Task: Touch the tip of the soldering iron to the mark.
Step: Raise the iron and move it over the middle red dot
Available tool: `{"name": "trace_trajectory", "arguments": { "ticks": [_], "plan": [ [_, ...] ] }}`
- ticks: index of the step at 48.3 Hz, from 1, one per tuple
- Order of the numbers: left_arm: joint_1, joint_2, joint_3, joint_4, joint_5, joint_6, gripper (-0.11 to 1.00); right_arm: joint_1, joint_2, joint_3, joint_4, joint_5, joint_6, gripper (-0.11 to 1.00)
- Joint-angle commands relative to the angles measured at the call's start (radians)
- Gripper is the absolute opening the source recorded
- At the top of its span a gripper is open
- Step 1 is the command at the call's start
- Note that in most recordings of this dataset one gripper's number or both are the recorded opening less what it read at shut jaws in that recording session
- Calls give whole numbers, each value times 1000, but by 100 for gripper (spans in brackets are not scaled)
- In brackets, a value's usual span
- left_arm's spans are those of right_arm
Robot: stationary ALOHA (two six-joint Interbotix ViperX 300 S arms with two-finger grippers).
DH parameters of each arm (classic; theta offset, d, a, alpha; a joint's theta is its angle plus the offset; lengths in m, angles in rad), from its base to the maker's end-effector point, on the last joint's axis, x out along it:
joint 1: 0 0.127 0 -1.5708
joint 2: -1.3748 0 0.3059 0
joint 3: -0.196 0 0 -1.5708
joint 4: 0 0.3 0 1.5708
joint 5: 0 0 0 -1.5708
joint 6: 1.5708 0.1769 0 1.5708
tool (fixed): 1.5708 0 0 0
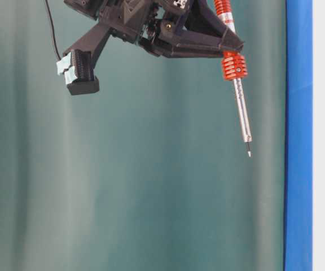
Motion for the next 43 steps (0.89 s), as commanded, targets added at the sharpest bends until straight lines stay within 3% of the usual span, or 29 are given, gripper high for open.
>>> {"name": "trace_trajectory", "arguments": {
  "ticks": [1,25,43],
  "plan": [
    [3,5,-9,2,-9,-2,0,0,-12,-21,-2,-9,0,6],
    [3,5,-9,2,-9,-2,0,0,-2,-21,-2,-15,0,6],
    [3,5,-9,2,-9,-2,0,0,98,-21,0,-66,0,6]
  ]
}}
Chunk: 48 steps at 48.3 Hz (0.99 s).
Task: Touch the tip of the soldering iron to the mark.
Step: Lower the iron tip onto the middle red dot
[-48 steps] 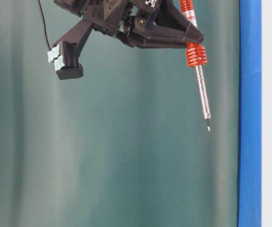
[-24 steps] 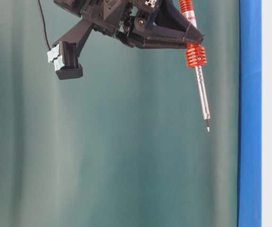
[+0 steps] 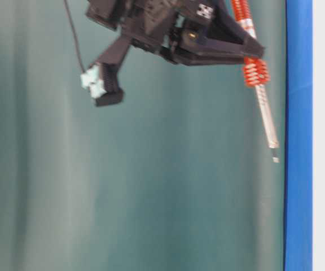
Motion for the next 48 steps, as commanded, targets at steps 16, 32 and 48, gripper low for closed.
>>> {"name": "trace_trajectory", "arguments": {
  "ticks": [16,32,48],
  "plan": [
    [3,5,-9,2,-9,-2,0,2,115,-18,3,-89,0,6],
    [3,5,-9,3,-9,0,0,6,144,-14,6,-104,2,6],
    [3,6,-8,2,-9,0,0,6,153,-14,6,-101,2,6]
  ]
}}
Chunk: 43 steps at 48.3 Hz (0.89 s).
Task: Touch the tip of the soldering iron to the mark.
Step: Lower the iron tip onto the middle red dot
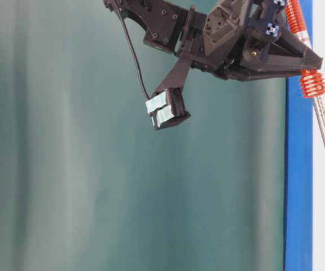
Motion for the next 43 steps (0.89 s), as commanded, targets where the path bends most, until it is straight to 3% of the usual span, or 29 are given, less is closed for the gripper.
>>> {"name": "trace_trajectory", "arguments": {
  "ticks": [1,43],
  "plan": [
    [2,8,-9,2,-9,0,0,2,-11,-14,3,-3,2,6],
    [2,5,-9,2,-9,0,0,-6,-11,-17,2,17,3,6]
  ]
}}
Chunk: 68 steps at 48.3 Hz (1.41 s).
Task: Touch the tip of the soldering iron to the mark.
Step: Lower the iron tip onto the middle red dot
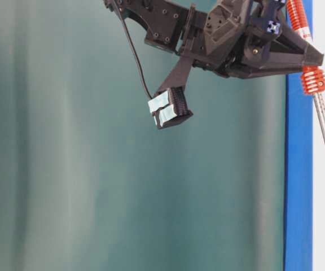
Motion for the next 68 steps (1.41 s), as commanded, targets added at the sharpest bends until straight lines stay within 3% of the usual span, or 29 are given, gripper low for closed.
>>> {"name": "trace_trajectory", "arguments": {
  "ticks": [1,57,68],
  "plan": [
    [2,5,-9,2,-9,0,0,-3,-11,-15,2,-3,2,6],
    [2,5,-9,3,-9,0,0,-3,-9,-21,3,-2,2,6],
    [2,5,-11,2,-9,0,0,-2,-64,-43,-2,35,15,6]
  ]
}}
